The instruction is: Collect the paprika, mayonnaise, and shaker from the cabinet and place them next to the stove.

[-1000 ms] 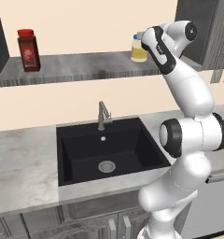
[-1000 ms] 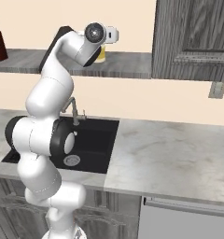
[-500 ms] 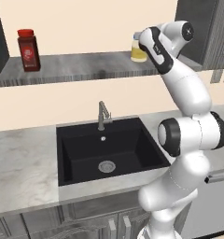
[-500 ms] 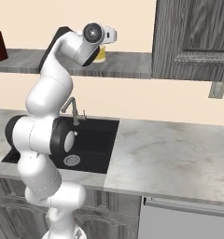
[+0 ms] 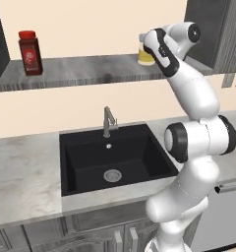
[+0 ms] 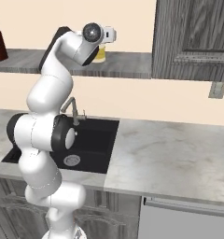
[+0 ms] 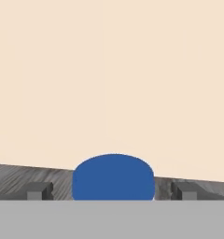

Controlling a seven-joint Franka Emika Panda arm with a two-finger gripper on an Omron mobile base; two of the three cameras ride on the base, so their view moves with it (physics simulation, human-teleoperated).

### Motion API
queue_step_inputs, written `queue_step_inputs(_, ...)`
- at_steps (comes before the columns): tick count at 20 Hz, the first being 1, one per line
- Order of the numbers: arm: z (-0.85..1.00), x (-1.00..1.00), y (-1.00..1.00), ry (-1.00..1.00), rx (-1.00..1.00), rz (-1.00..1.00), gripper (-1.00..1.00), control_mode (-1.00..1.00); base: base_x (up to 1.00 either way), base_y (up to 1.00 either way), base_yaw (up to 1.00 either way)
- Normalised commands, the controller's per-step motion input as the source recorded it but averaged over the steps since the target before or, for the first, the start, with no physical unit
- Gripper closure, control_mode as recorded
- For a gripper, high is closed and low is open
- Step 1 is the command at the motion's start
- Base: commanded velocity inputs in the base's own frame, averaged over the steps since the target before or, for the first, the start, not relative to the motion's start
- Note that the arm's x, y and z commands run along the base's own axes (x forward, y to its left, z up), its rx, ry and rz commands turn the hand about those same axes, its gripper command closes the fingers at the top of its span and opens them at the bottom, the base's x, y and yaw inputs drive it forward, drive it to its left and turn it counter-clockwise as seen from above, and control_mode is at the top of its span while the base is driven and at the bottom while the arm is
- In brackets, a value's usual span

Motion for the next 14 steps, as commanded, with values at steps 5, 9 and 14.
queue_step_inputs(5, -0.05, 0.14, 0.06, 0.0, 0.0, 0.0, -1.0, -1.0, 0.0, 0.0, 0.0)
queue_step_inputs(9, -0.08, 0.08, 0.0, 0.01, 0.0, 0.0, -1.0, -1.0, 0.0, 0.0, 0.0)
queue_step_inputs(14, -0.07, 0.05, 0.0, 0.01, 0.0, 0.0, -1.0, -1.0, 0.0, 0.0, 0.0)
